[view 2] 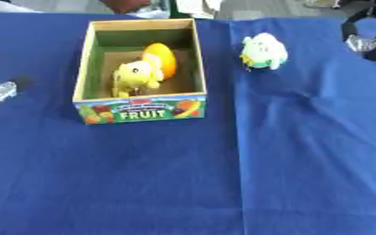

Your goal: Pick up objects on the table and place them in the box.

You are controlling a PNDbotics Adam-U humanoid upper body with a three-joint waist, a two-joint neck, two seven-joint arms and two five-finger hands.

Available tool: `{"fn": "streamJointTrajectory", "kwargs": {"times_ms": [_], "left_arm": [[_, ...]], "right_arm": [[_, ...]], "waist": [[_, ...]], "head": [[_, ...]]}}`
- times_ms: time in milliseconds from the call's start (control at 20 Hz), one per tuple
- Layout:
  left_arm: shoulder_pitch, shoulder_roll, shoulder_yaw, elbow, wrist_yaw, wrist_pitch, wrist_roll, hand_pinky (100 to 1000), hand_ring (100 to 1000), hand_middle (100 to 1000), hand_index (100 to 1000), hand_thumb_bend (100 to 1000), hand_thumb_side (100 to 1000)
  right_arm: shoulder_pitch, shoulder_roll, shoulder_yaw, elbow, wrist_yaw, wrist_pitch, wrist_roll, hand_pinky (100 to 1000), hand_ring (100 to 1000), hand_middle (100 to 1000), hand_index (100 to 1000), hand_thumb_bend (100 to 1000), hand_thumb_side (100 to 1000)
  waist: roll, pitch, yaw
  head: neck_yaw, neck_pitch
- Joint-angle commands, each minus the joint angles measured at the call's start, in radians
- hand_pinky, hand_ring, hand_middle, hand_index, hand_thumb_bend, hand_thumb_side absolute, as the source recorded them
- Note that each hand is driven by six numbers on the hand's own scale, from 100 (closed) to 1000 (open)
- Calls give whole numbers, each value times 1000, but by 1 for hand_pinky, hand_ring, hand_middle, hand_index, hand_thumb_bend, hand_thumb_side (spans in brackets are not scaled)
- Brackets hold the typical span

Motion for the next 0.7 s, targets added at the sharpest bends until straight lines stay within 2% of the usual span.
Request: {"fn": "streamJointTrajectory", "kwargs": {"times_ms": [50, 150, 300, 450, 700], "left_arm": [[9, 1, 14, -32, 11, 0, 1, 539, 520, 531, 715, 803, 100], [18, -12, 13, -34, 16, 4, -5, 538, 519, 530, 715, 805, 100], [25, -32, 12, -35, 16, 5, -11, 538, 519, 530, 715, 806, 100], [29, -47, 12, -35, 19, 5, -12, 537, 519, 529, 714, 808, 100], [32, -64, 5, -40, 26, 5, -22, 537, 519, 529, 715, 809, 100]], "right_arm": [[-58, 41, -41, 114, 251, -63, -75, 700, 926, 774, 907, 106, 100], [-78, 75, -58, 173, 397, -87, -163, 704, 932, 778, 913, 105, 100], [-96, 109, -70, 239, 527, -90, -259, 714, 941, 787, 918, 113, 119], [-110, 133, -76, 285, 603, -86, -323, 718, 945, 794, 922, 116, 139], [-133, 165, -83, 323, 674, -70, -387, 736, 960, 812, 927, 139, 168]], "waist": [[0, -23, 5], [1, -23, 9], [0, -24, 16], [0, -24, 22], [0, -23, 36]], "head": [[-11, 8], [-15, 9], [-21, 9], [-25, 9], [-36, 7]]}}
